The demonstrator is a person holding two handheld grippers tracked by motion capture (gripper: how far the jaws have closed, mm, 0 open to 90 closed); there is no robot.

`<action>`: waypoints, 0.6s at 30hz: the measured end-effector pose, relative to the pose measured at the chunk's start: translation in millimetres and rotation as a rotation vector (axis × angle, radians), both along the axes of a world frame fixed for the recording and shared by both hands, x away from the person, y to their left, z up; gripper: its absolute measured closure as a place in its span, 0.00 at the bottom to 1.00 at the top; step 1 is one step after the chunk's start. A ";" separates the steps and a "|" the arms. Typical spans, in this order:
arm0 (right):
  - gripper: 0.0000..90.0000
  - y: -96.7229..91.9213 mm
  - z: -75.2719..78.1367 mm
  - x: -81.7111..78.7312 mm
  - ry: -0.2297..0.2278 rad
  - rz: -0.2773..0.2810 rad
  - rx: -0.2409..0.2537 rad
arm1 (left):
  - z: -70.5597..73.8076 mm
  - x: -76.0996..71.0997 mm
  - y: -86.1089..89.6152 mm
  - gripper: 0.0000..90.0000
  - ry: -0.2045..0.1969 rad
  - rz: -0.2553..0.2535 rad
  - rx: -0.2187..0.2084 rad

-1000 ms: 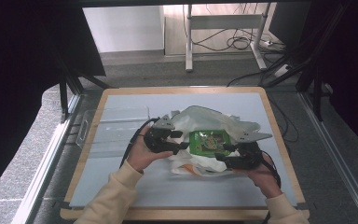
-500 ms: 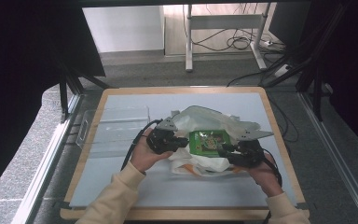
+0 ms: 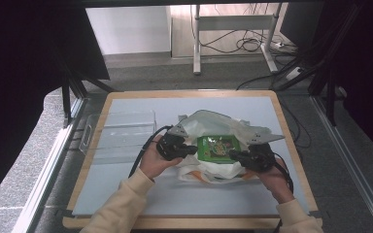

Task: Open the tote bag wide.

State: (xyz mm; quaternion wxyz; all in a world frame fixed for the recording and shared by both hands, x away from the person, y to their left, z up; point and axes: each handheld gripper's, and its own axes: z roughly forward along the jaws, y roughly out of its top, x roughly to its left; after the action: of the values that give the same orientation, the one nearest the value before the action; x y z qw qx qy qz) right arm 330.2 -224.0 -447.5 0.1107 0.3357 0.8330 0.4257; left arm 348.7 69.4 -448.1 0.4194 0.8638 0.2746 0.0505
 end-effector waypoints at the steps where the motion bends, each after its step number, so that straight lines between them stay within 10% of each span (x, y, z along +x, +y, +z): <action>1: 0.95 0.3 -0.1 0.4 0.000 0.000 0.001 | -0.2 0.0 -0.2 1.00 0.000 0.000 0.001; 18: 0.98 4.7 3.3 7.5 -0.012 -0.004 -0.019 | -2.5 1.8 0.9 1.00 -0.001 0.004 0.006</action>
State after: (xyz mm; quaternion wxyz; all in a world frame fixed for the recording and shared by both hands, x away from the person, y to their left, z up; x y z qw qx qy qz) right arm 337.7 -219.3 -444.2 0.1198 0.3335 0.8357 0.4195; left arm 350.5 70.3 -450.6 0.4166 0.8646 0.2759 0.0524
